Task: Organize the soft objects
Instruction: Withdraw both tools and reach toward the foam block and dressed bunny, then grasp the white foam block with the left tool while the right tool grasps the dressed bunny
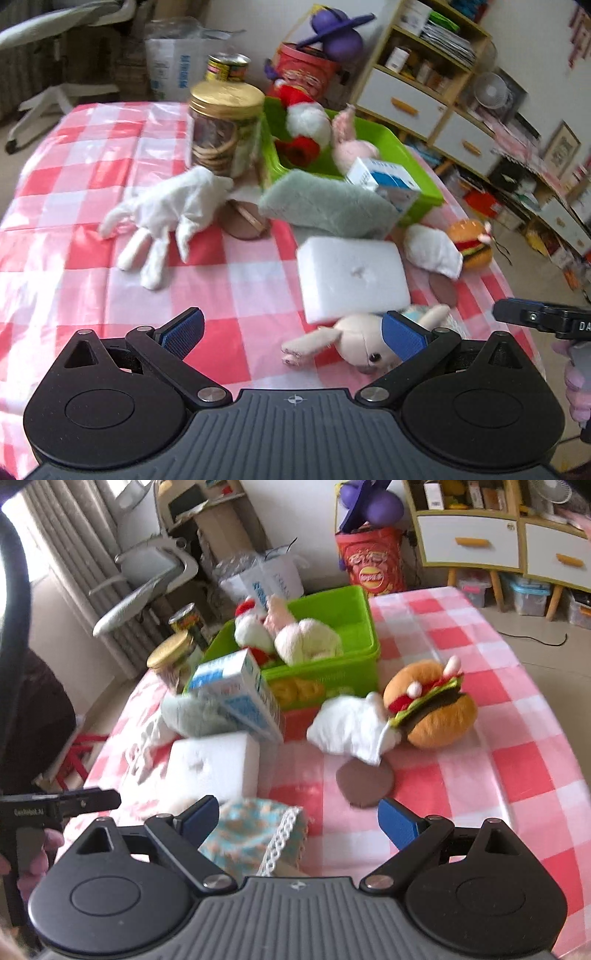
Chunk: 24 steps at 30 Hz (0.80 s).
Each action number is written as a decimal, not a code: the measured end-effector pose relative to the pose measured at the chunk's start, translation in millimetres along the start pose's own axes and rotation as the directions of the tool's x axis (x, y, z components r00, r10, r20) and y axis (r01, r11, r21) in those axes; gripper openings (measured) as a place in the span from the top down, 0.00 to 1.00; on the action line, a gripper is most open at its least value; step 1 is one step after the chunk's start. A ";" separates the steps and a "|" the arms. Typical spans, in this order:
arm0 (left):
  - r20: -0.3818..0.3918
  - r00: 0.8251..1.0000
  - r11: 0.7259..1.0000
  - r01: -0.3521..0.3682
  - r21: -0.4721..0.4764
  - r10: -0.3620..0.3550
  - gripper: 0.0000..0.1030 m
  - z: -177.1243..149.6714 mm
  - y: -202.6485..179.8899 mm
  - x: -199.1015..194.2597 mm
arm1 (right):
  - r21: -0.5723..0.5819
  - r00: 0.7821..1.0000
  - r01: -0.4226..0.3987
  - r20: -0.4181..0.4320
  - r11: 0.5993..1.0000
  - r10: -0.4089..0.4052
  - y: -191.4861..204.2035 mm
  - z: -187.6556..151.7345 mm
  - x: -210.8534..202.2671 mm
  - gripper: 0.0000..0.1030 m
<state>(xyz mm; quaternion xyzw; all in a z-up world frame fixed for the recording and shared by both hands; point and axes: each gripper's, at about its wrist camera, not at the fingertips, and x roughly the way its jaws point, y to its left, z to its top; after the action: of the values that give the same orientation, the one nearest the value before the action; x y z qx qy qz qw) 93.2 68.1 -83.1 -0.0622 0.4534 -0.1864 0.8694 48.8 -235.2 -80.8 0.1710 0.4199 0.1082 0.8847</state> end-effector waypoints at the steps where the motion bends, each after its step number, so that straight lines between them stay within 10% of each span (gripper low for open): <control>1: -0.010 1.000 1.000 0.008 0.002 -0.008 0.05 -1.3 0.3 2.6 | -0.012 1.000 -0.003 -0.001 1.000 0.003 2.6 -1.9 0.5 0.33; 11: -0.114 0.988 0.990 0.091 -0.110 -0.104 0.08 -4.3 12.2 36.3 | -0.178 0.994 -0.071 -0.094 0.981 0.055 47.7 -22.2 24.9 0.33; 24: -0.034 0.986 0.974 0.158 -0.164 -0.165 0.17 0.3 7.2 60.1 | -0.239 0.989 -0.020 -0.149 0.971 -0.016 66.4 -32.9 58.3 0.33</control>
<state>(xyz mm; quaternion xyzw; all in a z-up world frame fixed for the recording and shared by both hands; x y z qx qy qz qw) 126.6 51.9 -130.9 -0.1643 0.4809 -0.2207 0.8325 56.4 -147.7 -115.2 0.0547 0.4689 0.1715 0.8647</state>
